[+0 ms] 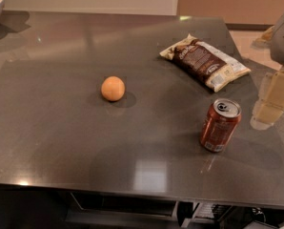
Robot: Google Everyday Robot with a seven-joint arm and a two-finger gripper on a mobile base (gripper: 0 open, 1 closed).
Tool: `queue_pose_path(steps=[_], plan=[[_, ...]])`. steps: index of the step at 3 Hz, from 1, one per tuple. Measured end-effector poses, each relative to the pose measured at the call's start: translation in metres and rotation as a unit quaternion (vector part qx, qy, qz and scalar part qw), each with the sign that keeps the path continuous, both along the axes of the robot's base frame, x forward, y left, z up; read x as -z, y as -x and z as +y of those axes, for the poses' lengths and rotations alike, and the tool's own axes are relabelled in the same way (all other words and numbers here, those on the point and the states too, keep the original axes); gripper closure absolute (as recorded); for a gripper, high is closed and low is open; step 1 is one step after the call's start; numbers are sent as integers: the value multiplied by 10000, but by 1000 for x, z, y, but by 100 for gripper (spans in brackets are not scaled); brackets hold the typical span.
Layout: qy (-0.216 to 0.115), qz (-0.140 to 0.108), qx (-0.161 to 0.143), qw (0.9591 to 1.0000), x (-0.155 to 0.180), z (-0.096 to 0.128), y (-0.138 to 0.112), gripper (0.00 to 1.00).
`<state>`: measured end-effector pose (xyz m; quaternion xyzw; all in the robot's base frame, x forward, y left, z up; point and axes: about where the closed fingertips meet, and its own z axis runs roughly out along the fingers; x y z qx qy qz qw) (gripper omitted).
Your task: Move coke can near brown chip bag
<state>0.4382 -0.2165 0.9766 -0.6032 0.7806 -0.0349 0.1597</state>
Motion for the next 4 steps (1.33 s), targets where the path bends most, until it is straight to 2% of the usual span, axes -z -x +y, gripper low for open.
queue_pose_path(steps=[1,2,4], plan=[[-26,-63,-20,10000,0,0,0,0],[-213,-16,-81,9997,10,-2,-2,0],[-672,282,-350,9967,46,6,2,0]])
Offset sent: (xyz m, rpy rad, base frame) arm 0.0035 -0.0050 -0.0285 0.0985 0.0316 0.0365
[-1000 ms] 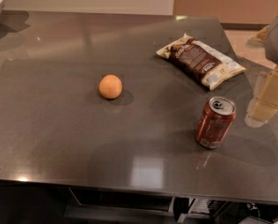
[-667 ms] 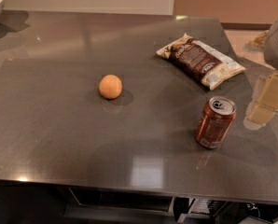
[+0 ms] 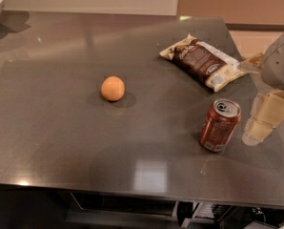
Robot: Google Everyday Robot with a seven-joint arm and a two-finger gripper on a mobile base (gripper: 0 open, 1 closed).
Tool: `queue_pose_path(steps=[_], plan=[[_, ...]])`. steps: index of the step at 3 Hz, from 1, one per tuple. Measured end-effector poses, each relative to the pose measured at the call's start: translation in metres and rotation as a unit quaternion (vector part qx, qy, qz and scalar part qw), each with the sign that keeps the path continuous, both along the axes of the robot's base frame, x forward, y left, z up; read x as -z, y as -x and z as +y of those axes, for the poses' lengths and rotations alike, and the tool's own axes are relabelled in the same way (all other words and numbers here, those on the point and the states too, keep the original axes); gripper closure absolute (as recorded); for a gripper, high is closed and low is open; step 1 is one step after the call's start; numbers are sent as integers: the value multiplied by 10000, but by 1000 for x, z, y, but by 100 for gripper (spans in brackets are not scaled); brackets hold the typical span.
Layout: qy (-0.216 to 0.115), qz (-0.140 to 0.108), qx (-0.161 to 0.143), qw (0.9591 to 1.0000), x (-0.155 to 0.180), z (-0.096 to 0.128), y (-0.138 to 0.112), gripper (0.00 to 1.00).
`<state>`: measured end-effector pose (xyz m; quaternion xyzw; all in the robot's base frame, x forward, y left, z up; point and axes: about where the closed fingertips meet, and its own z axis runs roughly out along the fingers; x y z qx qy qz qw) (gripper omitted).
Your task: Move coke can near brown chip bag
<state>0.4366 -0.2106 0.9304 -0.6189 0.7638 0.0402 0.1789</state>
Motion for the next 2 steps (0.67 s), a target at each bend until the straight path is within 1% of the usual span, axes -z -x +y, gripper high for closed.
queue_pose_path(steps=[1,2], plan=[[-223,140,-187,9995,18,12,5,0],[-360,211,-334,9986,29,24,7,0]])
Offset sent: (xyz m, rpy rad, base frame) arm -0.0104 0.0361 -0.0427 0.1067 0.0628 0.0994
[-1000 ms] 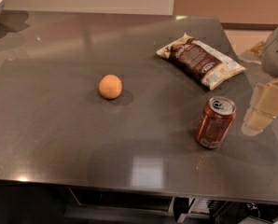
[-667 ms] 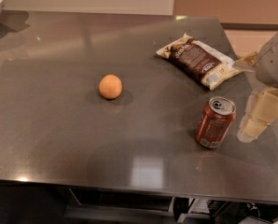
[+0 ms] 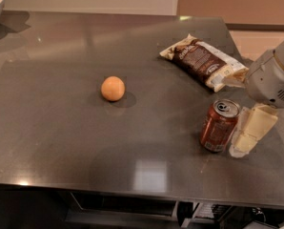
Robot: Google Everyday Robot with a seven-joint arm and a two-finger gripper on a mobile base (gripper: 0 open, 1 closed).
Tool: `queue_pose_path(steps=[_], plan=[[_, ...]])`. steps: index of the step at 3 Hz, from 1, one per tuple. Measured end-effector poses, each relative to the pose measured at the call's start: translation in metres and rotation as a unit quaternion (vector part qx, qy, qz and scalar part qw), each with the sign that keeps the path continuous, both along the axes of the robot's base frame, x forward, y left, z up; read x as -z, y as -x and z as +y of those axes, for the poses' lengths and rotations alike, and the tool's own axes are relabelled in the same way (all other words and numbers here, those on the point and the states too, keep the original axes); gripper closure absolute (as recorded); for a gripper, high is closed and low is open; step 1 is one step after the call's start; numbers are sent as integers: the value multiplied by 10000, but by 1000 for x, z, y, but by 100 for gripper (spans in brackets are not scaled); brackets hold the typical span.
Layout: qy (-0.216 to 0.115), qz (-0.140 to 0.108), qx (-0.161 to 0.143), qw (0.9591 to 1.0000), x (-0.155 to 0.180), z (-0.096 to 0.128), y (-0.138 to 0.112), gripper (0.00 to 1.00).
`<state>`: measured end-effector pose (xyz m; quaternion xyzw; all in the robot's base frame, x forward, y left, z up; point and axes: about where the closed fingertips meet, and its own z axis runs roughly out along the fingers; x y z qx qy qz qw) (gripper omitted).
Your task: Move coke can near brown chip bag
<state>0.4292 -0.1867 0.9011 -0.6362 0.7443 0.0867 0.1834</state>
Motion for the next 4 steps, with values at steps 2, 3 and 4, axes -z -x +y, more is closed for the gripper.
queue_pose_path(steps=[2,3,4], plan=[[-189,85,-162,9997,9,12,4,40],[-174,10,-80,9998,5,10,0,64],[-126,-155,198,9996,-5,0,-18,87]])
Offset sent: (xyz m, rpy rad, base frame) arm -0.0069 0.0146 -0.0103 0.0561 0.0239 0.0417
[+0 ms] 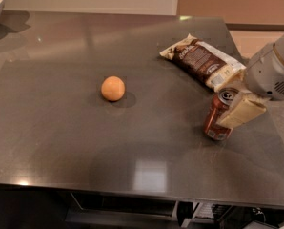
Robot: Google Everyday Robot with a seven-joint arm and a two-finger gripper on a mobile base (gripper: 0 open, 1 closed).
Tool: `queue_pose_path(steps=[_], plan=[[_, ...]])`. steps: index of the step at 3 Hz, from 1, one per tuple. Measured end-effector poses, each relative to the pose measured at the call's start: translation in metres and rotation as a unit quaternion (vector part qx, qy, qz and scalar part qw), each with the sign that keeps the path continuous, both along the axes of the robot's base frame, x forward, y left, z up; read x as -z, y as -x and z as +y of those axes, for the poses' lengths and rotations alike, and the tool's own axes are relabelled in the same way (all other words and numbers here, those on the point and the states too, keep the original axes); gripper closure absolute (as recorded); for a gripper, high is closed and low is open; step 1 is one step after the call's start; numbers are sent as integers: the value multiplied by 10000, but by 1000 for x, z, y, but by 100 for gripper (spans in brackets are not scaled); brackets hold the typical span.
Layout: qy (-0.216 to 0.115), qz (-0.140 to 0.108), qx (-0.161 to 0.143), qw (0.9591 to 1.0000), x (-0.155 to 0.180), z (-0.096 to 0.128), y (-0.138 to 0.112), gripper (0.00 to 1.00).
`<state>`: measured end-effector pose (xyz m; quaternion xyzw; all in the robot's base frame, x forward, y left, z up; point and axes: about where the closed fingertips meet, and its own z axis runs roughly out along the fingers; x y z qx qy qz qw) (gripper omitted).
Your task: Move coke can near brown chip bag
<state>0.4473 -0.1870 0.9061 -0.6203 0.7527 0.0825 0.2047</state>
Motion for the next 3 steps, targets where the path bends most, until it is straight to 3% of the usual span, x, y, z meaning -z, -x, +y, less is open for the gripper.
queue_pose_path(steps=[1,3], plan=[[82,-223,374,9990,-12,-17,-22,100],[132,-412,889,9951,-11,-49,-59,100]])
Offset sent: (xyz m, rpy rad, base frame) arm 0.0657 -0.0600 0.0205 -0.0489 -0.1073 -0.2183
